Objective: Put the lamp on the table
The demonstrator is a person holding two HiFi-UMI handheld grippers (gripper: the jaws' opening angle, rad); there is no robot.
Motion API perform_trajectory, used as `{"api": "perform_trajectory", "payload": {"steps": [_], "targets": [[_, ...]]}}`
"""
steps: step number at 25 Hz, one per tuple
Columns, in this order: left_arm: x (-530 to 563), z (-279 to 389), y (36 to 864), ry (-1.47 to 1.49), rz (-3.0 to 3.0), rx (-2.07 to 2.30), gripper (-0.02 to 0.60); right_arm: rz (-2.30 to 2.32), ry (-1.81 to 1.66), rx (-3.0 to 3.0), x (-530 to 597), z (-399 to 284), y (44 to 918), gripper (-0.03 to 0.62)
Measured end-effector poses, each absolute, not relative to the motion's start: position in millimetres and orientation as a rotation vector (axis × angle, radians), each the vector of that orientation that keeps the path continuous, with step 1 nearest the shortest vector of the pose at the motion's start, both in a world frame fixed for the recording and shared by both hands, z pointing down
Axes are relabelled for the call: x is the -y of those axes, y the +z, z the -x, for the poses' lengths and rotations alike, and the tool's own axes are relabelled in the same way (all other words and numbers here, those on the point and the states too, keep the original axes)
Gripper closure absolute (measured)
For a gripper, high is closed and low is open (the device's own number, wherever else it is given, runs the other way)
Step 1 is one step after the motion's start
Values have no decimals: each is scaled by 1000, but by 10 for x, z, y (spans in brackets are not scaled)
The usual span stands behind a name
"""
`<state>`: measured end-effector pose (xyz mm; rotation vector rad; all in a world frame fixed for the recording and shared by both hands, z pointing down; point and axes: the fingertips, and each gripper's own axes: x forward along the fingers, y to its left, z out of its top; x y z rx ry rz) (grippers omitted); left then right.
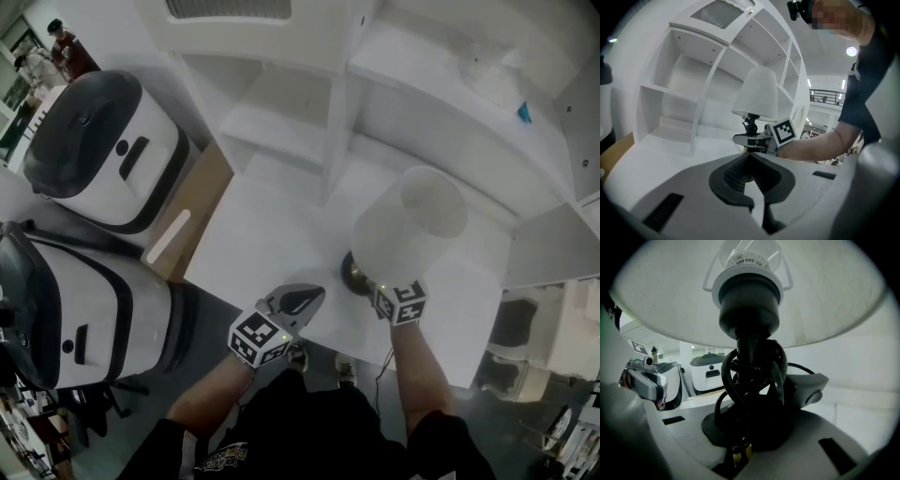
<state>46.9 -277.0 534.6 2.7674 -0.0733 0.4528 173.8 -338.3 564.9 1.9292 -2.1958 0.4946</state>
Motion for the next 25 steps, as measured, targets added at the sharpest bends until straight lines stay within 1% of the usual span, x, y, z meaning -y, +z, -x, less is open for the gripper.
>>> {"api": "perform_trajectory", "payload": {"steps": [10, 25], "targets": [[3117, -630, 5424, 456, -2772, 47, 575, -1956, 464, 2175, 3895, -2030, 5849, 542], [3340, -576, 5509, 482, -2759, 94, 575, -1990, 424, 2139, 4352, -2277, 6019, 542]]}}
